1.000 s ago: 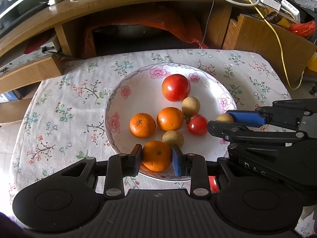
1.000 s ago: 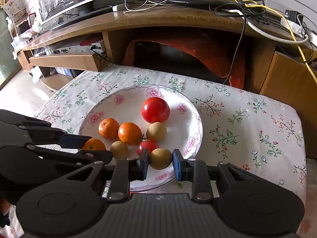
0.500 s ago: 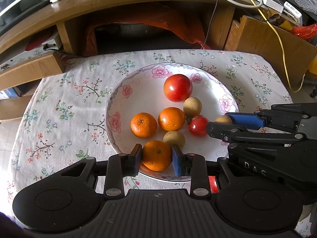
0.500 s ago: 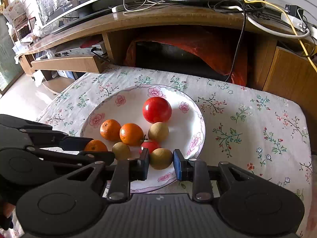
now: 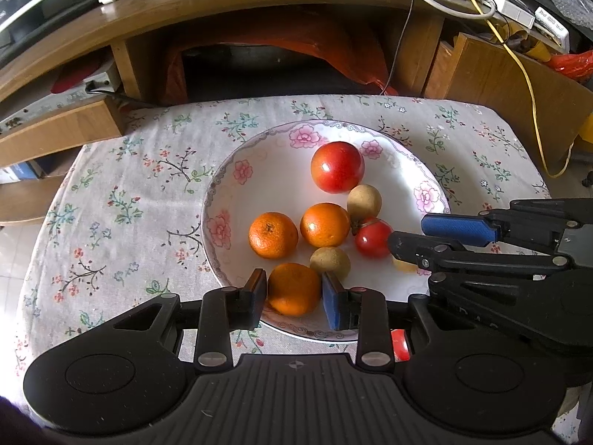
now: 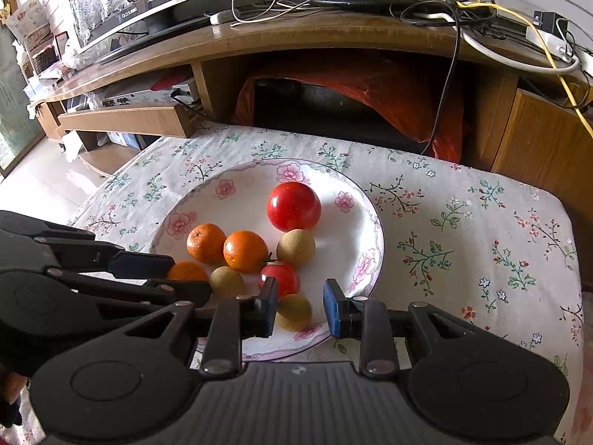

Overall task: Organize fruits
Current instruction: 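Open both grippers to drop the orange and kiwi into the bowl, then withdraw both open grippers toward the small red tomatoes on the cloth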

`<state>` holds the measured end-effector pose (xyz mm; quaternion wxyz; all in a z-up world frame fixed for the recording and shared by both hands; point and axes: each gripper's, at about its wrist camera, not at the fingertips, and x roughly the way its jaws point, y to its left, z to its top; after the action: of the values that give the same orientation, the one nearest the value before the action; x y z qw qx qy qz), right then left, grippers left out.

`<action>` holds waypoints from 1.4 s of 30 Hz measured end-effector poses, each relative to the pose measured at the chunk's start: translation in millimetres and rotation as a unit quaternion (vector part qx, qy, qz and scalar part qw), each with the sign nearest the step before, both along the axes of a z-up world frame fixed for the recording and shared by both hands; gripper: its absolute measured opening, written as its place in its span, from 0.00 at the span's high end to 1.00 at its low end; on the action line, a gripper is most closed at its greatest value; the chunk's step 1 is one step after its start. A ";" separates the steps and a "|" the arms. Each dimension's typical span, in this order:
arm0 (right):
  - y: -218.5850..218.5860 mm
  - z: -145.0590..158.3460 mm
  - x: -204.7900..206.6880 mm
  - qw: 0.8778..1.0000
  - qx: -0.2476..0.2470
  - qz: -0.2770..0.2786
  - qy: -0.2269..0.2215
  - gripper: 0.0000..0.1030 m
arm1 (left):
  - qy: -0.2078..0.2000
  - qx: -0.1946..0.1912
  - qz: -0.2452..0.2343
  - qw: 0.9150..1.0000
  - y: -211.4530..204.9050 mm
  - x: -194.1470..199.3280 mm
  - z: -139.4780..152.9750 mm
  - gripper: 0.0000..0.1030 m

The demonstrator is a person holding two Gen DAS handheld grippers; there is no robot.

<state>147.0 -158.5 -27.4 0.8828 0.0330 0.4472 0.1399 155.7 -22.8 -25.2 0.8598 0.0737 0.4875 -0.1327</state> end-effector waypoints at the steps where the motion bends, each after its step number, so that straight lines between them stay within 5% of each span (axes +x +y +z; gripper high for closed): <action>1: 0.2 0.2 -0.3 1.000 0.000 0.000 -0.001 0.72 | 0.000 0.000 0.000 1.000 -0.1 0.0 0.3 0.60; 30: -5.3 19.9 -15.2 1.000 0.002 -0.009 -0.027 0.71 | -0.021 -0.015 0.001 1.000 -1.5 -15.2 17.4 0.54; 42: -3.2 24.7 -52.3 1.000 -0.010 0.006 -0.013 0.71 | -0.016 -0.025 -0.011 1.000 2.2 -46.3 24.4 0.54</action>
<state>94.8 -161.7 -2.8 0.8879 0.0194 0.4373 0.1414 109.4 -20.7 -0.8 0.8674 0.0597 0.4698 -0.1530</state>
